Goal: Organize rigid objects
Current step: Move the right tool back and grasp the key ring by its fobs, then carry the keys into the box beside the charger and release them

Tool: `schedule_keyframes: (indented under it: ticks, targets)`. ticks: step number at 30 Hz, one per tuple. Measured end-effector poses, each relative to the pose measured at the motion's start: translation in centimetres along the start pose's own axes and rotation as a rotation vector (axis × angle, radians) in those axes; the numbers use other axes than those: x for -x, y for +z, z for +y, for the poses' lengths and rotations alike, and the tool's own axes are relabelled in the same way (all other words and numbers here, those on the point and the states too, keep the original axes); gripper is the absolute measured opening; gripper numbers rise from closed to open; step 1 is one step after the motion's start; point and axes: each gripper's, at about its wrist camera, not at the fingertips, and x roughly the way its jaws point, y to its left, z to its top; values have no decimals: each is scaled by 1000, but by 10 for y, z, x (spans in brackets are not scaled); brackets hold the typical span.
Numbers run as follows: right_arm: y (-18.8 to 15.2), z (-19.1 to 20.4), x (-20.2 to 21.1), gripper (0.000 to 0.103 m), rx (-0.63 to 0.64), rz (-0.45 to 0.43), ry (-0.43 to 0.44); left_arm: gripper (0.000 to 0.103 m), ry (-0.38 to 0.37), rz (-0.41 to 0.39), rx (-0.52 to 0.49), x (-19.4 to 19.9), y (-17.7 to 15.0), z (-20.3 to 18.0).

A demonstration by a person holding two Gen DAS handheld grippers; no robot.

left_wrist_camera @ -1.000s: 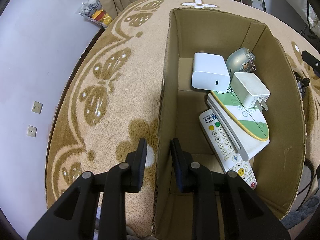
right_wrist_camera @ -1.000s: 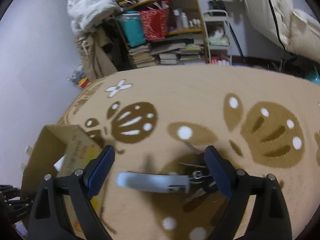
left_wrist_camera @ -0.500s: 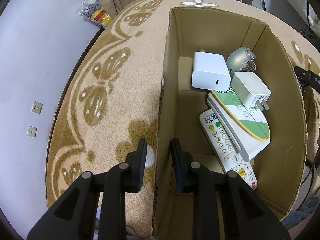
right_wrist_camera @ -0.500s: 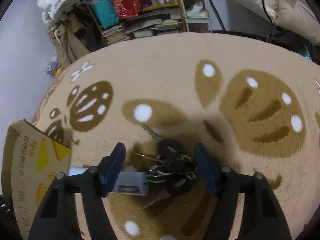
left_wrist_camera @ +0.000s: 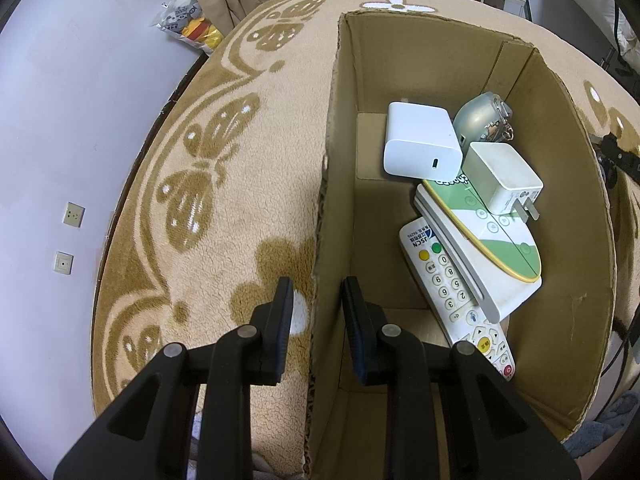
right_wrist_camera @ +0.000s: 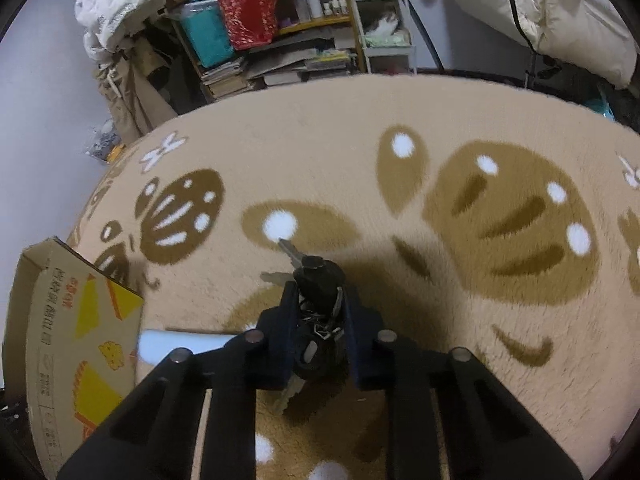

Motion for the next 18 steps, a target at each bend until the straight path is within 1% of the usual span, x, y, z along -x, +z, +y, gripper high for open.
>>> schedule_keyframes:
  ticks: [4,10,12,18]
  targets:
    - [5,5,12,23,39,-42,-19,25,5,0,-4,0,0,-1]
    - [16,-1,29,23,40,-95,-47,25,4,0,-3,0,0,-1]
    - [20,-1,38,23,43,-118,-38,25,6,1,-3,0,0,-2]
    - [27,11,61,23,56,-185,36,25,17,-2,-11,1,0,-3]
